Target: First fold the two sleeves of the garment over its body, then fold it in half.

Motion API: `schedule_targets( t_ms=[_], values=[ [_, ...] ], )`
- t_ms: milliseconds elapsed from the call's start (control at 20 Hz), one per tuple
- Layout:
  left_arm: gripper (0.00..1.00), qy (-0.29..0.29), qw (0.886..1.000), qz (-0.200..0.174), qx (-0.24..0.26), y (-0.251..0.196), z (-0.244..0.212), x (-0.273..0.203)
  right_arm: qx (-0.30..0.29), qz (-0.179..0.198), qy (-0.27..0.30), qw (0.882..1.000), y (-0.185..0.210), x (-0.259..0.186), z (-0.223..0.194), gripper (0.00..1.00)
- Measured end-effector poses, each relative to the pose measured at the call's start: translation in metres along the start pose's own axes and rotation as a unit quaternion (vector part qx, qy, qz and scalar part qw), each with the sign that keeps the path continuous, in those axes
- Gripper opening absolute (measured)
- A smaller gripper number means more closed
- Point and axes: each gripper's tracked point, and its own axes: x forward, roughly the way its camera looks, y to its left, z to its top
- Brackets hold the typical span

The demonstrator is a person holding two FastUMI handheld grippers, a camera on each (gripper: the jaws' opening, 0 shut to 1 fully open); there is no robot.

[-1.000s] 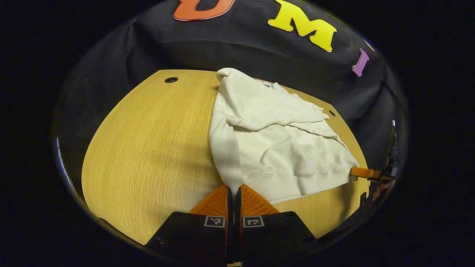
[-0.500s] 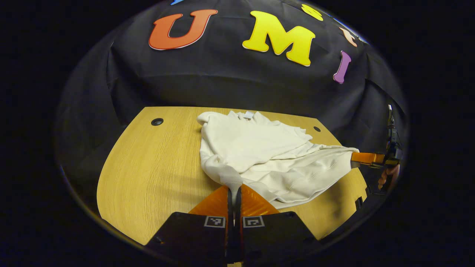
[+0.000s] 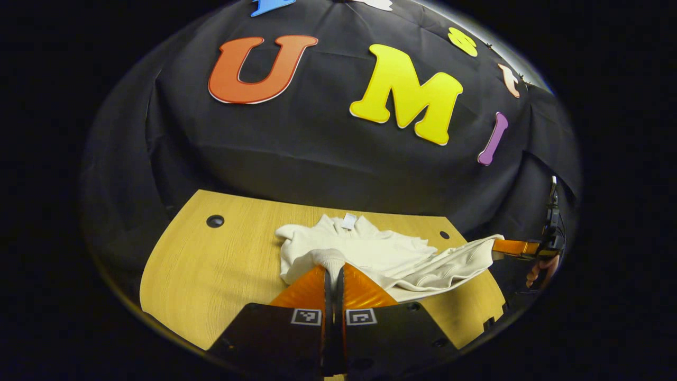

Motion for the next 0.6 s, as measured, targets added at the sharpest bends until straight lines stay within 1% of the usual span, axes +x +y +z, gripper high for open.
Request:
schedule_targets(
  t_ms=[100,250,300,450,600],
  values=[
    [0.03,-0.016,1.000,-0.009,0.006,-0.002,0.020,0.016,-0.015,0.010,-0.012,1.000,0.011,0.018,0.025,0.00],
    [0.03,-0.027,1.000,-0.012,0.006,-0.003,0.043,0.039,-0.032,0.021,-0.020,0.999,0.023,0.045,0.052,0.01],
    [0.00,-0.032,0.999,-0.009,0.009,0.000,0.053,0.049,-0.034,0.021,-0.021,0.999,0.022,0.055,0.058,0.00],
    [0.03,-0.031,0.999,-0.002,0.014,0.009,0.063,0.078,-0.038,0.016,-0.021,0.999,0.015,0.090,0.072,0.00],
    [0.02,-0.021,1.000,0.009,0.014,0.024,0.056,0.117,-0.032,0.003,-0.010,0.999,-0.004,0.132,0.068,0.01]
  ],
)
